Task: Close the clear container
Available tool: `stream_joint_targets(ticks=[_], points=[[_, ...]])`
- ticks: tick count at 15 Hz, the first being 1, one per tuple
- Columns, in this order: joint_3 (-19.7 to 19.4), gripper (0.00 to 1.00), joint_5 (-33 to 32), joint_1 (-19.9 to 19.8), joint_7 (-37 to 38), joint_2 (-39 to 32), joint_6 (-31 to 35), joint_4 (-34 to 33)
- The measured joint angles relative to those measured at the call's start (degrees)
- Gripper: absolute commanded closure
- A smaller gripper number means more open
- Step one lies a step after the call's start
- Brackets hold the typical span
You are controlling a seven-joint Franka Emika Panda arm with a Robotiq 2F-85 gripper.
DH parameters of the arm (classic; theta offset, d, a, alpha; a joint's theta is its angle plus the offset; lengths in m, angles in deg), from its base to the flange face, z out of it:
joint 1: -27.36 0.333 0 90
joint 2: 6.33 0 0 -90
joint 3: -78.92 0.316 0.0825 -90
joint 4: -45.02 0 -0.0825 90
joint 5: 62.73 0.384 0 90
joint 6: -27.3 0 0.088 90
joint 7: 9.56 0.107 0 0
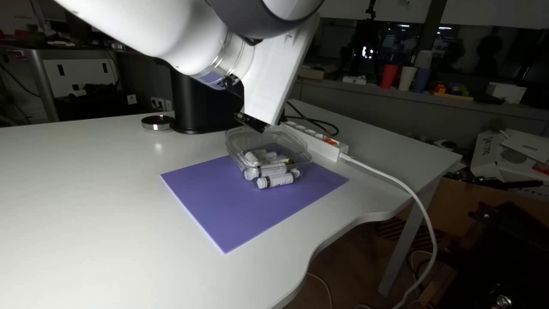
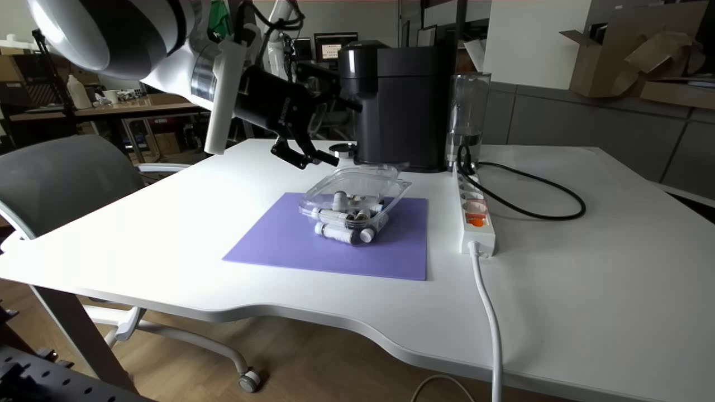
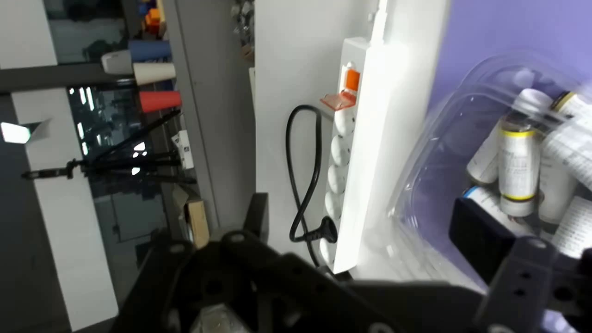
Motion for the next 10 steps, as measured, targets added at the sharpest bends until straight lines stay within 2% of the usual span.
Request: stream_joint_targets(ticks=[4,10], points=[[-3.7,0.0,2.6,-4.6,-0.4,0.8,13.6,1.3],[-8.6,0.0,2.6,-11.9,-5.9,2.7,42.4,4.7]])
